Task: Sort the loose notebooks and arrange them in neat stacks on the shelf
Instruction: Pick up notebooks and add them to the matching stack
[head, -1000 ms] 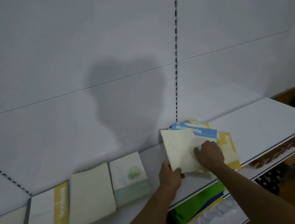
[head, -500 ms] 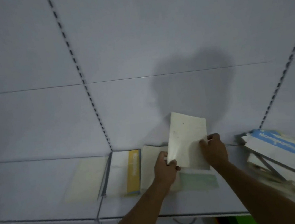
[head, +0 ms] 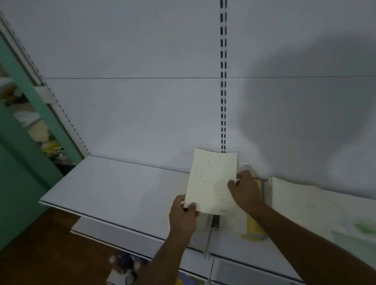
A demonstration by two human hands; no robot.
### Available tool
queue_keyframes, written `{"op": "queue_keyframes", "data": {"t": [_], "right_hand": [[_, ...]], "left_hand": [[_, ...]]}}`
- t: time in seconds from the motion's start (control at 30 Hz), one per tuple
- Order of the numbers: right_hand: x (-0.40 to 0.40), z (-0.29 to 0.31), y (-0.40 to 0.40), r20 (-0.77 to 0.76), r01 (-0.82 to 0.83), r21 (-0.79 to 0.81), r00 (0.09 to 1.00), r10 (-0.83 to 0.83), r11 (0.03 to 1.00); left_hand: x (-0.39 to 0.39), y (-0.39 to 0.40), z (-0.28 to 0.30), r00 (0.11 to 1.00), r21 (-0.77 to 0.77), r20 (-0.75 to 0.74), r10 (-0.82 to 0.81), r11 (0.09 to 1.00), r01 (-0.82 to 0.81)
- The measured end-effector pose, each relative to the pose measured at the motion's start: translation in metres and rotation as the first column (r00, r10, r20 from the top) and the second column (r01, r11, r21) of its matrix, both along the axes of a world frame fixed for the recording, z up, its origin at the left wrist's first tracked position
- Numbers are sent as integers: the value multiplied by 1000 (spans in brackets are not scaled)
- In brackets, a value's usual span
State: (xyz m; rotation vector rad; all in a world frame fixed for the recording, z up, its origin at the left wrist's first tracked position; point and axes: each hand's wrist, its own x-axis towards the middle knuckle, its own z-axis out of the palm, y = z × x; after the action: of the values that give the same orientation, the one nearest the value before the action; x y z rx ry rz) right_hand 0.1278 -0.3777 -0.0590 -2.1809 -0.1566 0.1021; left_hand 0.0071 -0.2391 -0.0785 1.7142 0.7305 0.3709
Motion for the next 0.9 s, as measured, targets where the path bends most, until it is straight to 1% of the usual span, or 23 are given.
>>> {"op": "queue_keyframes", "data": {"t": [0.1,0.2,0.33,0.4,0.5,0.6,0.67,0.8,0.9], "right_hand": [[-4,-10,38,-80,-101,-43,992,97,994],[-9,-22,69,-229,-155,-93,965,131,983],[-16,-34,92,-310,-185,-175,943,124,967],[-18,-37,97,-314,-185,-218,943,110,958],[-19,-36,99,-296,-203,-324,949,105,924],[-21,-35,98,-283,-224,-407,953,111,885],[-23,-34,99,-261,-229,-444,958,119,866],[-29,-30,94,-208,-205,-480,971,117,853],[-24,-23,75,-137,-201,-451,978,155,869]], "left_hand": [[-8,36,-7,998,38,-27,56,998,-55],[-12,64,-15,993,105,-94,78,992,-68],[-13,84,-27,982,242,-185,36,970,10],[-11,87,-32,976,275,-219,8,960,54],[-5,87,-35,954,313,-299,-24,942,122],[0,84,-38,911,362,-412,-30,912,193],[0,81,-38,891,375,-453,-12,904,203],[-3,73,-33,887,384,-459,49,911,148],[-2,57,-23,914,424,-390,111,903,71]]}}
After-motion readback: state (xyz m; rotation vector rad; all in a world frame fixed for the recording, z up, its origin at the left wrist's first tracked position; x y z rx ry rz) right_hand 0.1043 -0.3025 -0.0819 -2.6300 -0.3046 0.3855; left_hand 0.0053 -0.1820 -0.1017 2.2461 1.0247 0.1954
